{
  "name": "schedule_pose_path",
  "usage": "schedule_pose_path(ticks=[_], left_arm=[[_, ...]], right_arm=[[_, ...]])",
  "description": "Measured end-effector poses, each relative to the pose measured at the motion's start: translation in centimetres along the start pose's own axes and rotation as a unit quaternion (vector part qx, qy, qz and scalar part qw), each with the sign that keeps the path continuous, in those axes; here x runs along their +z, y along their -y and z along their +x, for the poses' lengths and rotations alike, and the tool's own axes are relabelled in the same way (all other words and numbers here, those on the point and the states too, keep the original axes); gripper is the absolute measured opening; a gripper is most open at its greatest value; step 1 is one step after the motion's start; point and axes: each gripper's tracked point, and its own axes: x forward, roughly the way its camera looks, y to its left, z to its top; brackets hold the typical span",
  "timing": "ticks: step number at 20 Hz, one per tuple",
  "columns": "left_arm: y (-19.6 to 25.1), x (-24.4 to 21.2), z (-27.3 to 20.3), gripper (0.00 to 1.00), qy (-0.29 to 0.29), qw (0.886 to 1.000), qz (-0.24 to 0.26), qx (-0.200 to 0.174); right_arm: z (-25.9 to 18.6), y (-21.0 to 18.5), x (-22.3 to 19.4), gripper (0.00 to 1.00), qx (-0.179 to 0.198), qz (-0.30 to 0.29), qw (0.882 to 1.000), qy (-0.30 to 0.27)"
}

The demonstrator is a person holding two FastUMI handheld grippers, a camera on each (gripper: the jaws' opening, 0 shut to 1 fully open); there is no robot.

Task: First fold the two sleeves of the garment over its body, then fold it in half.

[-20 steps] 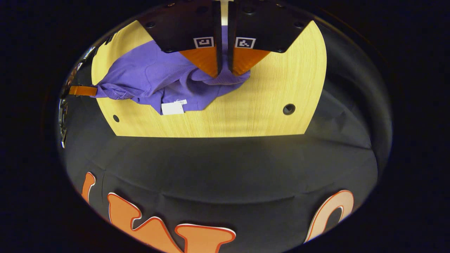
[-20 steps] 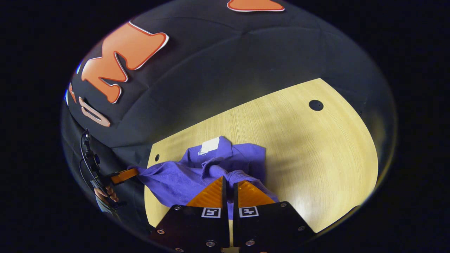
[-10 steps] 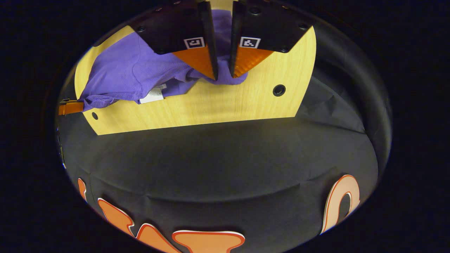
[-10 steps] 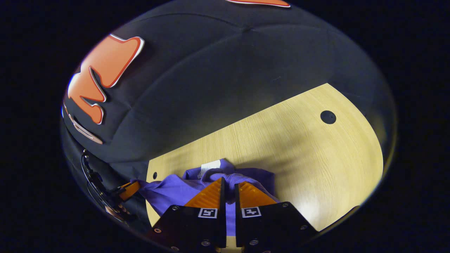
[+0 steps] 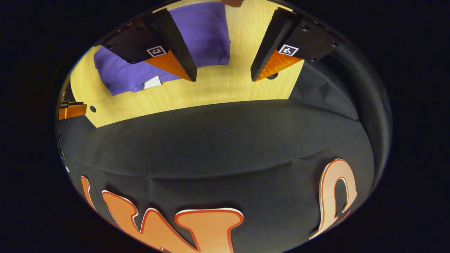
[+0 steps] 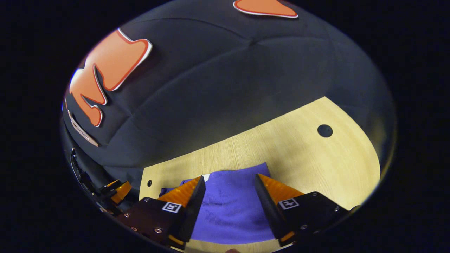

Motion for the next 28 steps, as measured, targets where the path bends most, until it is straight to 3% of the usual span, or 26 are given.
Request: schedule_pose_path(ticks=[1, 3, 10, 17, 18, 20, 28], left_arm=[[0.2, 0.4, -0.1, 1.00, 0.007, 1.000, -0.011, -0.004], [0.3, 1.5, -1.3, 1.00, 0.030, 0.999, -0.035, -0.017], [-0.3, 6.2, -9.4, 1.00, 0.128, 0.989, -0.052, -0.045], [0.2, 8.6, -17.4, 1.00, 0.210, 0.973, -0.069, -0.063], [0.4, 8.8, -18.5, 1.00, 0.218, 0.971, -0.070, -0.065], [1.1, 8.9, -20.5, 1.00, 0.233, 0.967, -0.069, -0.072], [3.4, 8.9, -28.0, 0.99, 0.307, 0.945, -0.068, -0.091]], right_arm=[[-0.7, 0.1, 0.4, 0.92, -0.004, -0.008, 1.000, 0.010], [-2.1, 0.1, 1.4, 0.96, -0.014, -0.032, 0.999, 0.039], [-10.2, -2.3, 4.0, 0.97, -0.024, -0.110, 0.984, 0.141], [-18.8, -6.3, 4.5, 0.96, -0.031, -0.178, 0.957, 0.228], [-19.8, -6.9, 4.6, 1.00, -0.031, -0.187, 0.952, 0.238], [-21.9, -8.0, 4.4, 0.96, -0.028, -0.203, 0.945, 0.256], [-26.8, -11.6, 3.1, 0.95, -0.019, -0.248, 0.916, 0.315]])
